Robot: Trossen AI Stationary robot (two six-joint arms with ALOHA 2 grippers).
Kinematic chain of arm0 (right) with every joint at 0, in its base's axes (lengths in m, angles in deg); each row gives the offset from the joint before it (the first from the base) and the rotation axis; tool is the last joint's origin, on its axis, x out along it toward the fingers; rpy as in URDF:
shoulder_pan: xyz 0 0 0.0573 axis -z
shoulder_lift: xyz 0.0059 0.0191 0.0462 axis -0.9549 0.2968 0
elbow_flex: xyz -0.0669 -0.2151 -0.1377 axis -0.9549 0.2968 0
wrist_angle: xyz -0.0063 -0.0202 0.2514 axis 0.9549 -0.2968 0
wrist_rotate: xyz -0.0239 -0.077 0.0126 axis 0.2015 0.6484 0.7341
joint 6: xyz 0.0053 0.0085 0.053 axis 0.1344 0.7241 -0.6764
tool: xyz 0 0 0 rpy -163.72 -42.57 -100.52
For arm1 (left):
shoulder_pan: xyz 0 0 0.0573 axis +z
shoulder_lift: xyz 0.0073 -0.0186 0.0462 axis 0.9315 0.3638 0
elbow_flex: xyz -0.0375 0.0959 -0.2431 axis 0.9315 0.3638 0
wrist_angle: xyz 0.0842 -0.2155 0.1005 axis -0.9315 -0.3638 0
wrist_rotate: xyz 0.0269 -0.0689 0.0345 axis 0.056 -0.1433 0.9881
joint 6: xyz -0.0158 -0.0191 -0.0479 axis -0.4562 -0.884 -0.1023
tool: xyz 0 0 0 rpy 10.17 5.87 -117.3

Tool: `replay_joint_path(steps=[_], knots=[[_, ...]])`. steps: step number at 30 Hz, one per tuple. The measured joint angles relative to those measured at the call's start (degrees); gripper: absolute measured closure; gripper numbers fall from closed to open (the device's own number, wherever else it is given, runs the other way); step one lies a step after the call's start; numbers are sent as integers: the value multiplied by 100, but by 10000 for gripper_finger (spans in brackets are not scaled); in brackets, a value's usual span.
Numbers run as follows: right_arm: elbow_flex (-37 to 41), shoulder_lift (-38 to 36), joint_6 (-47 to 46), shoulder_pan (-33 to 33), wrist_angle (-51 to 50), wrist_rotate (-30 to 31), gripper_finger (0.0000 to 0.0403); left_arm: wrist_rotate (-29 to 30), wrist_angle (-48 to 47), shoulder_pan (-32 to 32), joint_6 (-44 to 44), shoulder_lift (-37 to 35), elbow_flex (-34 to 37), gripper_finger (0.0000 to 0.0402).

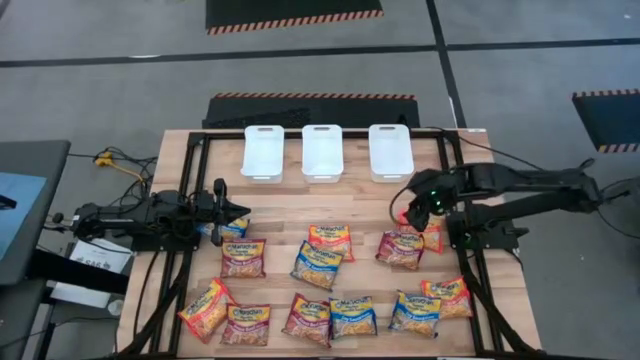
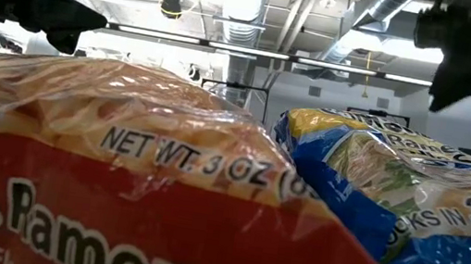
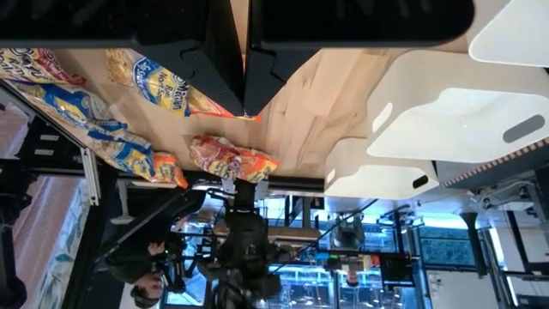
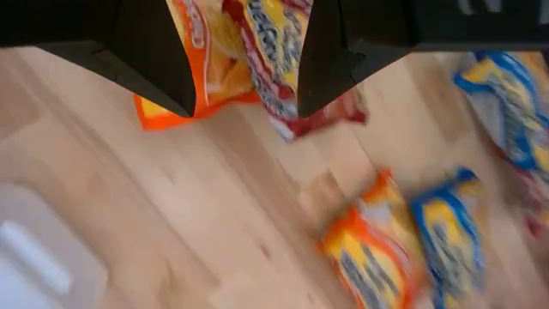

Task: Sort Maruchan noodles
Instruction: Put the red noodle pack into the right white bin

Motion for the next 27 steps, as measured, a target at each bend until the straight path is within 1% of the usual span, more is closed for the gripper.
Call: replay_joint_path(steps=[4,10,27], knots=[[301,302,-19,-296,135,-316,172,-2,0,0,0,0,0,401],[654,527,-20,-623,593,-321,172,-2,0,0,4,0,0,401],[1536,544,0,-622,1408,-314,172,0,-122,0,-148,0,-2,401]])
